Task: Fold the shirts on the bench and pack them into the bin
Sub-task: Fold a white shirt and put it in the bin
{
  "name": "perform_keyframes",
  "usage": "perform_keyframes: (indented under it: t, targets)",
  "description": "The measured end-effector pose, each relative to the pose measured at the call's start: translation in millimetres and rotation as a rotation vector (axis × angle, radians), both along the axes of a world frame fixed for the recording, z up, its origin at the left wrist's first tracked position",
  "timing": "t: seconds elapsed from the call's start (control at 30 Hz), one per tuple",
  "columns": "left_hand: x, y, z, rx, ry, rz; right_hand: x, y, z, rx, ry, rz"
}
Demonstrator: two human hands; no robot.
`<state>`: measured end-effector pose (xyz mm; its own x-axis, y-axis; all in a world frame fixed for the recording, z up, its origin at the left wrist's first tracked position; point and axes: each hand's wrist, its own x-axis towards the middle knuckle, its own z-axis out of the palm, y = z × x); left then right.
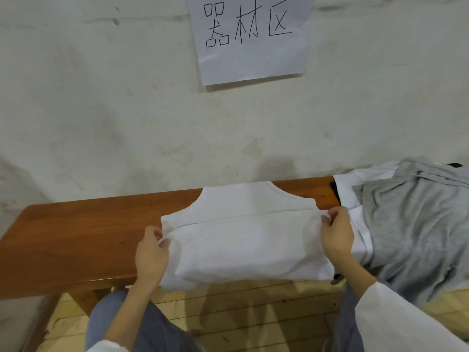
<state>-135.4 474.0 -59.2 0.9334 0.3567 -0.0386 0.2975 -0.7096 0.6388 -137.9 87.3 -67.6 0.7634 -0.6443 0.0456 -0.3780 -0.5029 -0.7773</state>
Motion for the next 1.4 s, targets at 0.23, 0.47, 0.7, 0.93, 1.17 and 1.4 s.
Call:
perform_keyframes:
  t: [0.23,0.47,0.7,0.93,1.17,1.4]
  targets:
    - [-19,6,49,-0.136,-0.158,-0.163,-21,9,21,0.008,-0.274,-0.072]
    - [49,14,62,-0.048,-0.273,-0.006,43,-7,35,-0.101,-0.304,-0.025]
    - [64,1,-3,0.244,-0.047,-0.154,55,5,-1,-0.37,0.021,0.202]
    - [16,-15,-43,0.584,0.018,-0.515,20,31,-30,-0.65,0.421,0.677]
    - [-9,-18,-22,0.216,-0.142,-0.064,19,24,-2,-0.346,0.339,0.576]
    - [-81,-31,-42,-0.899,0.053,0.605,-80,31,-13,0.247,-0.05,-0.131]
